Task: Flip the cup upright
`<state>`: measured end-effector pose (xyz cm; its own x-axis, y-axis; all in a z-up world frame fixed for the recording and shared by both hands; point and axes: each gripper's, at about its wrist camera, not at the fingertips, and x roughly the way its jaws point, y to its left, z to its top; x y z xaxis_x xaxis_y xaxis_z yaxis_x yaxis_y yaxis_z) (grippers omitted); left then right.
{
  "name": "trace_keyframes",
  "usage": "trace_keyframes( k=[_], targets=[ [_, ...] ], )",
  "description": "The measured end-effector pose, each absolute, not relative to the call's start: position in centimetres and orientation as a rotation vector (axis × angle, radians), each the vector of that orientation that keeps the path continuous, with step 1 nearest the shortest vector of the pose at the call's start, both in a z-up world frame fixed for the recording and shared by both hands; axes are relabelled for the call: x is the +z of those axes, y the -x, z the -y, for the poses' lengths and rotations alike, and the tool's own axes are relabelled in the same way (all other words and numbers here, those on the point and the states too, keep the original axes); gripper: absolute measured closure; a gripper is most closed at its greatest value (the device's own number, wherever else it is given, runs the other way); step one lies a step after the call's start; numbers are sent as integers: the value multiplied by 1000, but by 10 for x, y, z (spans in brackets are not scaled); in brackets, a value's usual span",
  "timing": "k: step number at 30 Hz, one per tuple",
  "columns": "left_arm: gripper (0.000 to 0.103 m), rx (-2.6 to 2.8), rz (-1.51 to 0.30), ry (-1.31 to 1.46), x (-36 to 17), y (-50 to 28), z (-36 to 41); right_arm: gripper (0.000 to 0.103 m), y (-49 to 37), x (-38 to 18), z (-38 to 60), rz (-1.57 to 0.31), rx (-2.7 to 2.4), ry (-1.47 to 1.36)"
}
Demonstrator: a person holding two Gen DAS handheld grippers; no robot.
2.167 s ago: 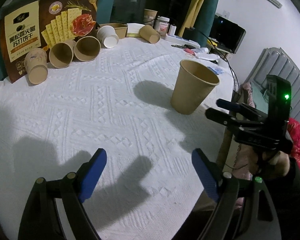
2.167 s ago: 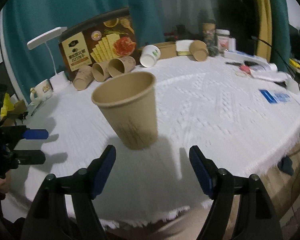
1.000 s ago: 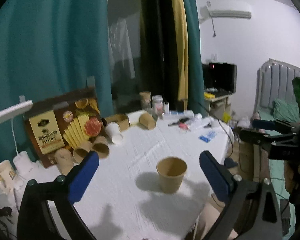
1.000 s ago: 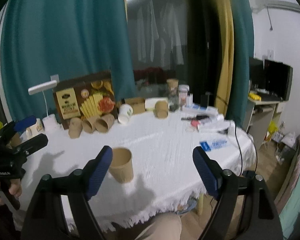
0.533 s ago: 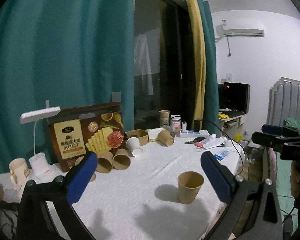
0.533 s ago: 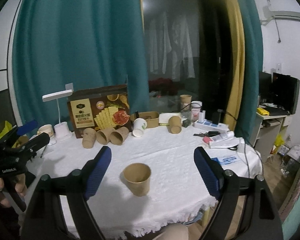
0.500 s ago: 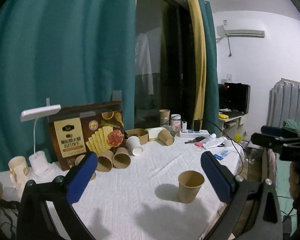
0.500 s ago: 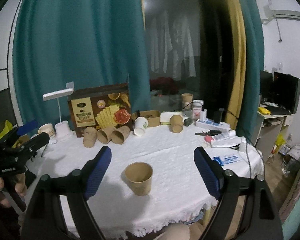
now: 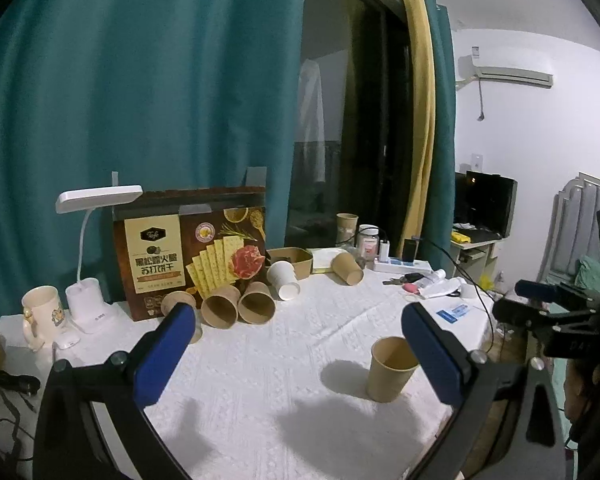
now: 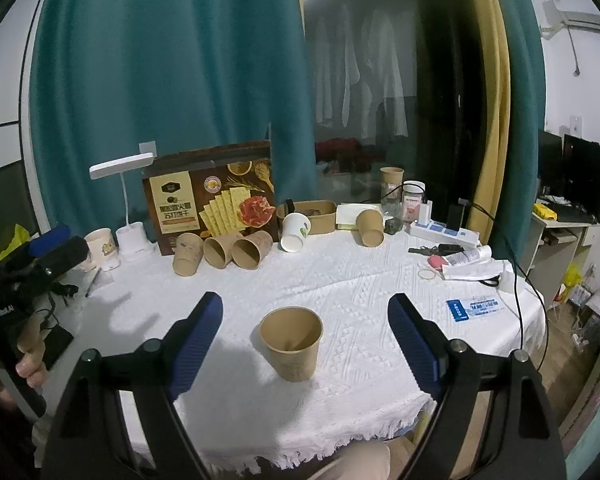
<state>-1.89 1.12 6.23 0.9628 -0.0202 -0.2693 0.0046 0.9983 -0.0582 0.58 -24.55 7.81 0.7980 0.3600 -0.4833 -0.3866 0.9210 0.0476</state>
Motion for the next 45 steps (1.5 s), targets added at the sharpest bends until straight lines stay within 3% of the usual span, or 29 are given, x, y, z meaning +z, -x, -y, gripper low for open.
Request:
trace_keyframes(
  k=[45],
  targets=[
    [0,-25,-289,65,57,18,-9,20,-13,66,251,-528,395,69]
  ],
)
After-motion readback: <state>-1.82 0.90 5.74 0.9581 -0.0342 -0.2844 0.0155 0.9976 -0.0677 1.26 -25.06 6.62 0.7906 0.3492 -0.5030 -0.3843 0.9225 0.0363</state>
